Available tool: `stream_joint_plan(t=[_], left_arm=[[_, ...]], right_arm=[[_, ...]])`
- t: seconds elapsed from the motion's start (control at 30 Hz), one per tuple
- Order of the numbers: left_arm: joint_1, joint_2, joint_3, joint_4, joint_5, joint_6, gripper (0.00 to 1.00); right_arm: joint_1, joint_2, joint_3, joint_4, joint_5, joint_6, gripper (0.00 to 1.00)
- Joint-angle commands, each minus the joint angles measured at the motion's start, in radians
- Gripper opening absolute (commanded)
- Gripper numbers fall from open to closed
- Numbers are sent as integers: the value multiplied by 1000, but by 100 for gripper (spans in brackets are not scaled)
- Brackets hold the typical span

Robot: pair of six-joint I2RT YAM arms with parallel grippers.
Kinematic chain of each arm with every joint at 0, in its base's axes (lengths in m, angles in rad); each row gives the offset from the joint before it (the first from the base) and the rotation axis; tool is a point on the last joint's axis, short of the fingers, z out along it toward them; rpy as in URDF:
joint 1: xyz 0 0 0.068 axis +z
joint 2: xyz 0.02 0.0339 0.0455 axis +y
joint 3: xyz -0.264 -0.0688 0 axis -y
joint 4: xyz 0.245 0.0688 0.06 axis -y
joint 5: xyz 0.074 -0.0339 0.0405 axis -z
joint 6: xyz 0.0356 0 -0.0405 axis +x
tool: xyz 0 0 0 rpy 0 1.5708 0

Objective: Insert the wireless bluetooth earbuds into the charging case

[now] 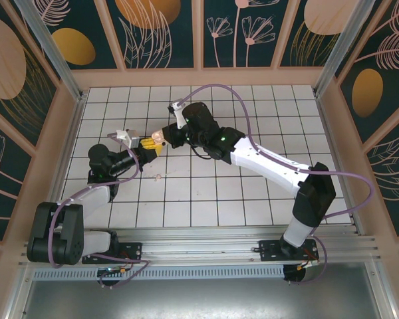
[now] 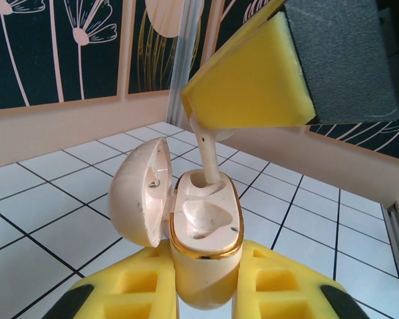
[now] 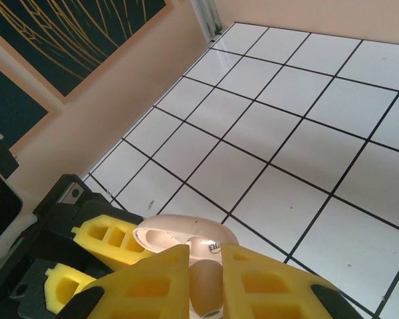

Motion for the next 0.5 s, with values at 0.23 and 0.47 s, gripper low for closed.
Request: stream_joint_plan(t=[0.23,0.47], left_arm=[[7,-77,54,-36,7,159,2],[4,-93,53,-70,2,211,2]], right_arm=[[21,-16,8,-112,-7,-36,16],[32,-32,-2,-104,11,-44,16]])
